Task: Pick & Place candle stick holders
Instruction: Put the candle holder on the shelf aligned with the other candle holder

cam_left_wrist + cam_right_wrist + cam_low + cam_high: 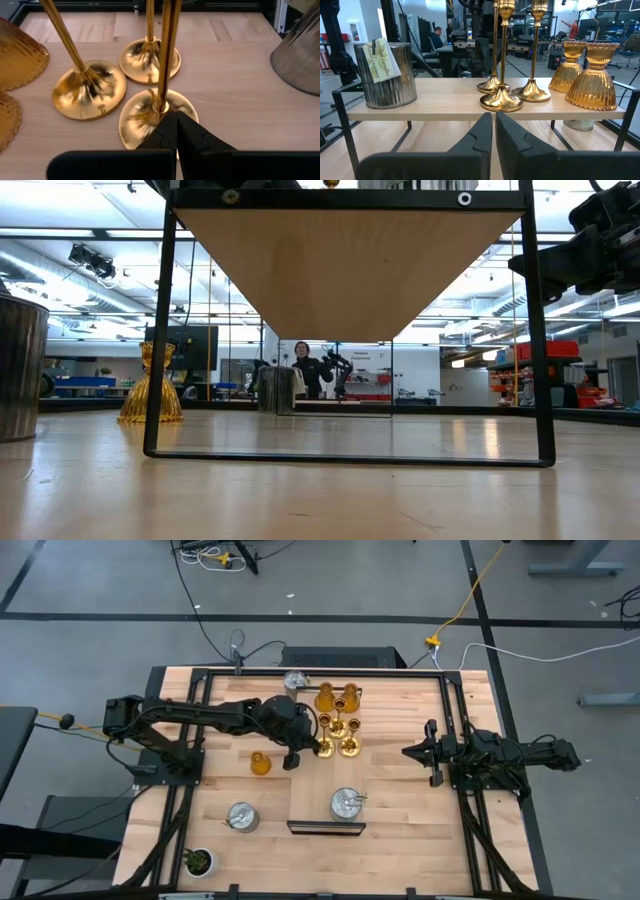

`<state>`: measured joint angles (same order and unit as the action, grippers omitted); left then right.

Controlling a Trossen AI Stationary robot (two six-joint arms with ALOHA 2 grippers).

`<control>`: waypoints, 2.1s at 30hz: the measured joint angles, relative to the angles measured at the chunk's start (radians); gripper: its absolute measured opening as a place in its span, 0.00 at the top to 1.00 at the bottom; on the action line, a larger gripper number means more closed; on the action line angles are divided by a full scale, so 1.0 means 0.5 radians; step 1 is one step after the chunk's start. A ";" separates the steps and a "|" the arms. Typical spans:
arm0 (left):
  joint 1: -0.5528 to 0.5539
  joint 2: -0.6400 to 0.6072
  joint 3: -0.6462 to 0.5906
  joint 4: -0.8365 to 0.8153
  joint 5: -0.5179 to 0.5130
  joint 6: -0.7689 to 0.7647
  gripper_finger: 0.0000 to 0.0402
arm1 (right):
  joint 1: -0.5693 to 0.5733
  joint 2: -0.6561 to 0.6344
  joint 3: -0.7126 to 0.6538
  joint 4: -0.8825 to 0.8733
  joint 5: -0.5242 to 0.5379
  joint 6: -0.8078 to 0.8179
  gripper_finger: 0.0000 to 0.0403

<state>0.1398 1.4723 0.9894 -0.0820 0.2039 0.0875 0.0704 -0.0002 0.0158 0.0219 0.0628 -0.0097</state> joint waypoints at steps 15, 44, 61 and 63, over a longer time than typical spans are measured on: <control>0.001 0.001 0.001 0.069 -0.002 0.005 1.00 | 0.000 0.000 0.000 0.000 0.000 0.000 0.93; 0.001 0.001 0.002 0.102 -0.071 0.007 1.00 | -0.001 0.000 0.000 0.001 0.000 0.000 0.93; 0.001 0.001 0.002 0.138 -0.071 0.003 1.00 | 0.000 0.000 0.000 0.000 0.000 0.000 0.93; 0.001 0.001 0.002 0.137 -0.070 0.002 1.00 | 0.000 0.000 0.000 0.000 0.000 0.000 0.93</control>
<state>0.1402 1.4727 0.9901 -0.0135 0.1688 0.0887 0.0702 -0.0002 0.0158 0.0219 0.0628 -0.0098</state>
